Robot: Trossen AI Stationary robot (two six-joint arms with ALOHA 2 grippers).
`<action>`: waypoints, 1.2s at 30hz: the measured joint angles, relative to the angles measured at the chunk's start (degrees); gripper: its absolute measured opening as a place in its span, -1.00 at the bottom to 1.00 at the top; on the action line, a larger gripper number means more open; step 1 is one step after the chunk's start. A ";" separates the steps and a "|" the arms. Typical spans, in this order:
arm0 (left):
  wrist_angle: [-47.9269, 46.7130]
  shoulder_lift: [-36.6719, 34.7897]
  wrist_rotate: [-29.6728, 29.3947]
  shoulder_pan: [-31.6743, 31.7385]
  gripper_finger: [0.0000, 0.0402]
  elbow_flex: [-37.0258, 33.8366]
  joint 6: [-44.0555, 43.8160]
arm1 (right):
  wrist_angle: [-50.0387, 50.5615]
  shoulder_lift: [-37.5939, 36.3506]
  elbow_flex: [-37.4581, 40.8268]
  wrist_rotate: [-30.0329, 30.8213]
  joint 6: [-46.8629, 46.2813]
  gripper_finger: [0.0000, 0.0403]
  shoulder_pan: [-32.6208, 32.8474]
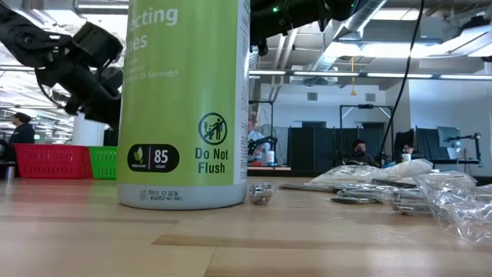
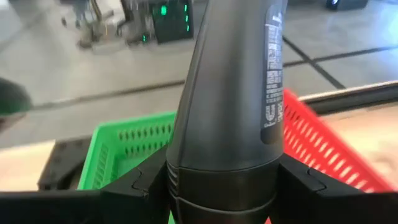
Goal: Pick & Place Travel size toiletries
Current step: Put the gray deodorant into the top green bin
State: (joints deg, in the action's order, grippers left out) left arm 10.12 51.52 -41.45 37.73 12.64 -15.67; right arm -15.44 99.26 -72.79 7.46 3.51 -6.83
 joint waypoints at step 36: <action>-9.20 5.98 9.47 11.33 0.08 3.48 -4.31 | 0.44 0.04 0.00 -0.04 -0.02 -0.33 0.74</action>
State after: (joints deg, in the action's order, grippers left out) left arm 0.93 57.49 -31.98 49.06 16.12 -19.97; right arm -15.00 99.31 -72.79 7.42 3.49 -6.09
